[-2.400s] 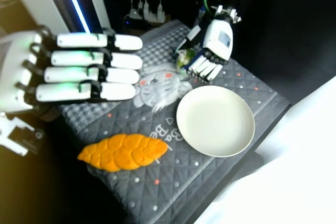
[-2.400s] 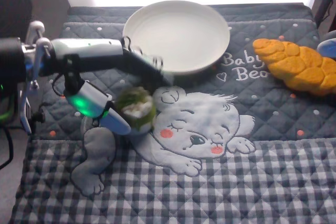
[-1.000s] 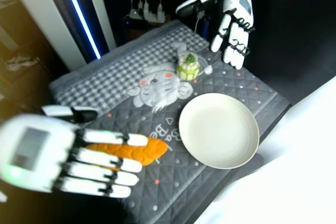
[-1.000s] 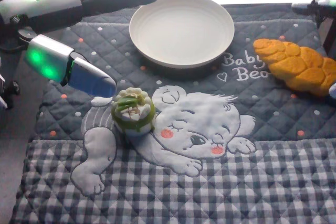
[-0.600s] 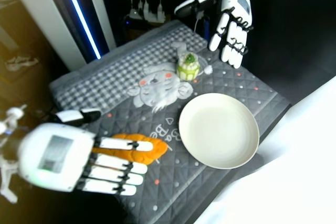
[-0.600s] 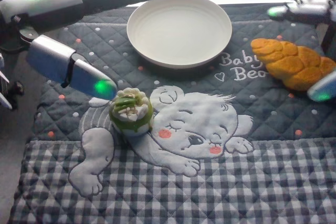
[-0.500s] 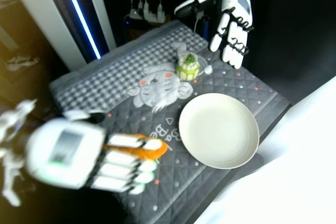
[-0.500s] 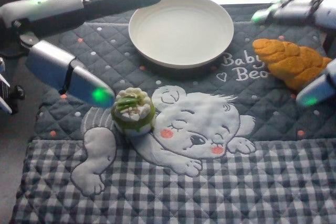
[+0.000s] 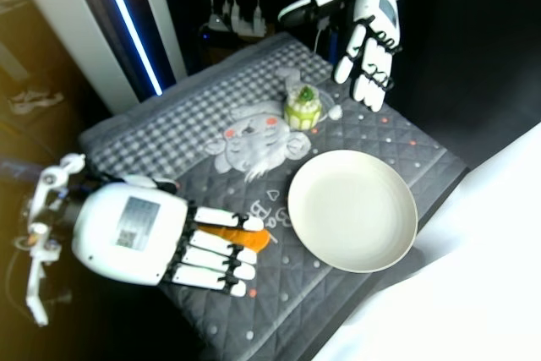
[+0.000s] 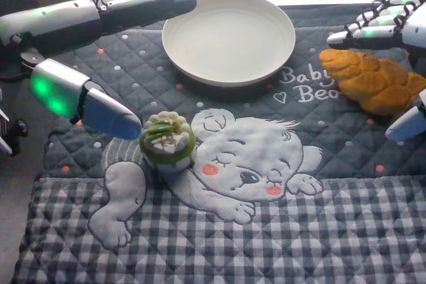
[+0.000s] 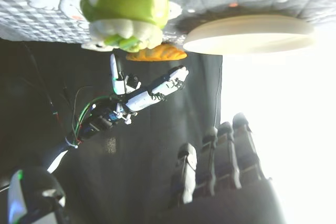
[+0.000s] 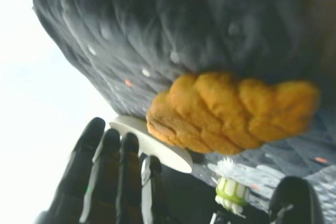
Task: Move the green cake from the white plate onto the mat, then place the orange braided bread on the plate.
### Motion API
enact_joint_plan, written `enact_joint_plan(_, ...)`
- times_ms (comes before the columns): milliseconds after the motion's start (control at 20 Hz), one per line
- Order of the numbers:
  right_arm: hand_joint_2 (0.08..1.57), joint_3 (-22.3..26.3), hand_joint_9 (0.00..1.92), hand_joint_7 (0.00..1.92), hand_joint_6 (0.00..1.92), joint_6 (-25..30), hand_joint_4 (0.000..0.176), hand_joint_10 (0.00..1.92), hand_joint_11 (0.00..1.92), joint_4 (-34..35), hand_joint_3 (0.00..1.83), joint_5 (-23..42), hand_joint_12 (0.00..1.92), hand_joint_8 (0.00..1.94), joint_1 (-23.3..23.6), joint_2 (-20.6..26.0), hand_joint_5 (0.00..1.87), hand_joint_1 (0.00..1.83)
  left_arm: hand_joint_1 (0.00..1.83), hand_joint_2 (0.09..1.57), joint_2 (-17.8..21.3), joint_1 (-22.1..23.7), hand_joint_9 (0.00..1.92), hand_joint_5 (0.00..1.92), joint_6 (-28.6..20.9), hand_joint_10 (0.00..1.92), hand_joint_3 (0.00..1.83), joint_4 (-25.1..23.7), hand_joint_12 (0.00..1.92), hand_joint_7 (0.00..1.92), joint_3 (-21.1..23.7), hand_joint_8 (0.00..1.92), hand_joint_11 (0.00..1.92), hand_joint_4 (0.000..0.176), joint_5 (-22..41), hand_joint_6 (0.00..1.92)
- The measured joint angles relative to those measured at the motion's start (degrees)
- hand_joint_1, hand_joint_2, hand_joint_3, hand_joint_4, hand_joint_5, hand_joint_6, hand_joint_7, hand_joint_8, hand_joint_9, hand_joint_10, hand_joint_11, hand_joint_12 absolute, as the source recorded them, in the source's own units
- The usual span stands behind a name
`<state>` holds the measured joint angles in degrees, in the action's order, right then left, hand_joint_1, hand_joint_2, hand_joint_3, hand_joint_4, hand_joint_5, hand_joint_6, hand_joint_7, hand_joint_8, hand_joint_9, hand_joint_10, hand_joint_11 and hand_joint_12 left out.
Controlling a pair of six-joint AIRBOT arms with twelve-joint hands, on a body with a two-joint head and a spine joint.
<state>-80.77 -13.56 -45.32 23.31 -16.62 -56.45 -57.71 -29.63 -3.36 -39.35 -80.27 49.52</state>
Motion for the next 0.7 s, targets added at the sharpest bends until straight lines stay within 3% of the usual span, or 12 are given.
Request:
enact_joint_plan(50,0.63,0.0,0.17,0.19,0.0,0.02,0.174,0.0,0.0,0.61,0.0,0.02,0.7,0.0,0.0,0.13,0.05,0.63,0.5,0.64,0.0,0.0,0.0,0.0,0.02,0.0,0.01,0.11,0.03,0.0,0.02,0.0,0.05,0.152,0.0,0.0)
enact_joint_plan(100,0.65,0.0,0.17,0.2,0.0,0.02,0.176,0.0,0.0,0.68,0.0,0.11,0.78,0.0,0.0,0.31,0.04,0.63,0.53,0.63,0.02,-0.2,0.0,0.0,0.04,0.0,0.0,0.42,0.02,0.0,0.02,0.0,0.04,0.164,0.11,0.0)
enact_joint_plan(200,0.64,-0.24,0.2,0.2,0.0,0.02,0.14,0.01,0.02,0.7,0.0,0.02,0.85,0.0,0.0,0.61,0.08,0.6,0.53,0.62,0.13,-0.61,0.0,0.0,0.39,0.0,0.0,0.83,0.02,0.0,0.09,0.0,0.04,0.16,0.11,0.0)
enact_joint_plan(250,0.66,-0.28,0.22,0.22,0.0,0.0,0.14,0.01,0.02,0.72,0.01,-0.44,0.86,0.01,0.0,0.79,0.07,0.59,0.54,0.65,0.13,-0.68,0.0,0.0,0.44,0.0,0.01,0.85,0.02,0.0,0.13,0.0,0.02,0.153,0.13,0.0)
enact_joint_plan(350,0.67,-0.28,0.25,0.26,0.0,0.0,0.133,0.01,0.0,0.87,0.0,-0.98,0.66,0.01,0.0,0.87,0.09,0.62,0.53,0.65,0.33,-0.85,0.0,0.0,0.52,0.0,0.01,1.46,0.02,0.0,0.44,0.0,0.03,0.158,0.59,0.0)
enact_joint_plan(400,0.66,-0.28,0.3,0.32,0.0,0.0,0.124,0.01,0.01,0.9,0.0,-1.29,0.66,0.01,0.0,0.85,0.15,0.61,0.55,0.65,0.46,-1.03,0.0,0.0,0.59,0.0,0.01,1.62,0.02,0.0,0.44,0.0,0.03,0.163,0.94,0.0)
enact_joint_plan(450,0.63,-0.28,0.29,0.32,0.0,0.0,0.164,0.0,0.0,0.92,0.0,-1.44,0.72,0.0,0.0,0.85,0.18,0.63,0.57,0.66,0.61,-1.18,0.0,0.0,0.59,0.0,0.01,1.97,0.02,0.0,0.44,0.0,0.01,0.173,1.05,0.0)
enact_joint_plan(600,0.62,-0.28,0.32,0.38,0.01,0.0,0.138,0.01,0.06,0.92,0.0,-1.73,0.89,0.01,0.0,0.85,0.26,0.7,0.56,0.65,0.85,-1.44,0.0,0.0,0.66,0.0,0.0,2.25,0.02,0.0,0.44,0.0,0.03,0.176,1.01,0.0)
enact_joint_plan(650,0.62,-0.28,0.36,0.42,0.01,0.02,0.107,0.01,0.1,0.92,0.0,-1.7,0.89,0.01,0.0,0.83,0.29,0.72,0.56,0.64,0.85,-1.44,0.0,0.0,0.68,0.0,0.0,2.49,0.03,0.0,0.63,0.0,0.03,0.173,1.09,0.0)
enact_joint_plan(700,0.63,-0.28,0.42,0.47,0.0,0.02,0.093,0.01,0.18,0.92,0.0,-1.79,0.85,0.0,0.0,0.83,0.35,0.69,0.56,0.63,1.03,-1.44,0.0,0.0,0.68,0.0,0.0,2.54,0.03,0.0,0.92,0.0,0.03,0.175,1.16,0.0)
